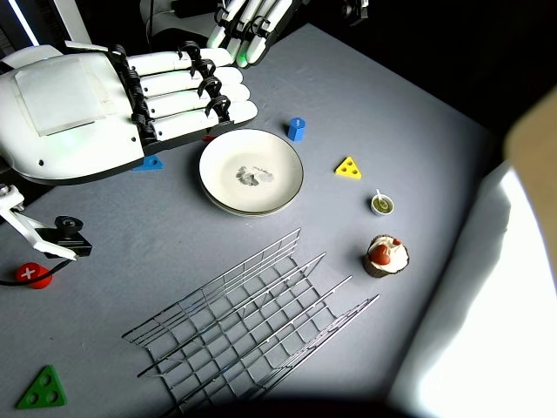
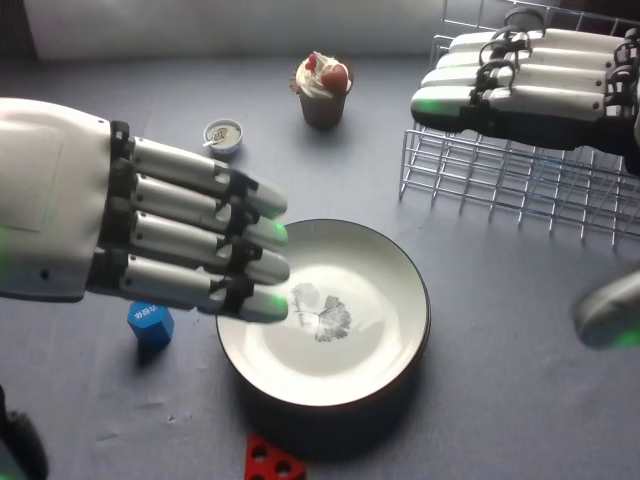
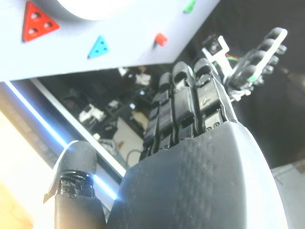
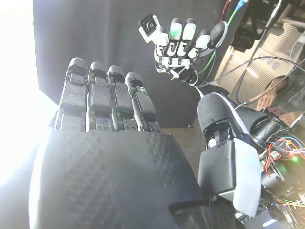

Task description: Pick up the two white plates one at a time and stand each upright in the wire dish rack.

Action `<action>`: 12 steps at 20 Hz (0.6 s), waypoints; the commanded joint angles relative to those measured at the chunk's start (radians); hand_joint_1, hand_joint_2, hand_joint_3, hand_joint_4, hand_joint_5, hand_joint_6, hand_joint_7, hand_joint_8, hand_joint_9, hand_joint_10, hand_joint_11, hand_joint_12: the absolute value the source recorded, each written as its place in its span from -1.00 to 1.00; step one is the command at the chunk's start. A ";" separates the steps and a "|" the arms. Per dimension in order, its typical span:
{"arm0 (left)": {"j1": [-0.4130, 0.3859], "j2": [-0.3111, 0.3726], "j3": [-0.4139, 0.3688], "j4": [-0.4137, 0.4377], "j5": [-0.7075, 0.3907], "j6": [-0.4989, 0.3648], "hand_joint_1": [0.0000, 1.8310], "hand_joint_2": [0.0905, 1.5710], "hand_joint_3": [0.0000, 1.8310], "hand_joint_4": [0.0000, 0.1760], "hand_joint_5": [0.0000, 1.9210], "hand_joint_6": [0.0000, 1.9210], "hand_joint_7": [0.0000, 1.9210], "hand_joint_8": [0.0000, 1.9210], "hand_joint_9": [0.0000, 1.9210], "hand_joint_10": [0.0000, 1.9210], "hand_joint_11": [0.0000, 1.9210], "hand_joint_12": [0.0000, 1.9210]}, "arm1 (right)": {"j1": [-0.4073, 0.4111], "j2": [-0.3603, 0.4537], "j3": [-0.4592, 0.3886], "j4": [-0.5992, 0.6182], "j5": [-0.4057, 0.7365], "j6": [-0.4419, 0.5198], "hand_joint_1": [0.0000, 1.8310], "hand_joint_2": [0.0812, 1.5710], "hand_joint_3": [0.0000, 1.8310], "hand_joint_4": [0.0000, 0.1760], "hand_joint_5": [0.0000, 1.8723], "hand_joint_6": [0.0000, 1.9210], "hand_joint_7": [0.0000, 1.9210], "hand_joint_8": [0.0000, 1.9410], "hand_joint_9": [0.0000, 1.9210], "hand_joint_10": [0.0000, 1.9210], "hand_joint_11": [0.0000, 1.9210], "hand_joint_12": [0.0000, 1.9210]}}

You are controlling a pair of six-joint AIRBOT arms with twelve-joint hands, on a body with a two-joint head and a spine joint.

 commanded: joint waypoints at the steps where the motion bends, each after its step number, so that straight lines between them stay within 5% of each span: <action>1: -0.006 0.011 -0.002 -0.084 -0.033 0.000 -0.88 0.01 -1.00 -1.00 -0.85 -1.00 -0.82 -1.00 -0.82 -1.00 -0.85 -0.92 | 0.016 0.003 -0.003 0.056 0.105 0.004 -1.00 -0.02 -0.99 -1.00 -0.90 -1.00 -0.89 -1.00 -0.90 -0.99 -0.94 -0.95; 12: 0.010 0.005 0.024 -0.099 -0.028 0.000 -0.91 -0.01 -1.00 -1.00 -0.87 -1.00 -0.82 -1.00 -0.81 -0.99 -0.83 -0.95 | 0.016 0.003 -0.004 0.044 0.105 0.004 -1.00 0.02 -0.99 -1.00 -0.91 -1.00 -0.91 -1.00 -0.92 -1.00 -0.96 -0.98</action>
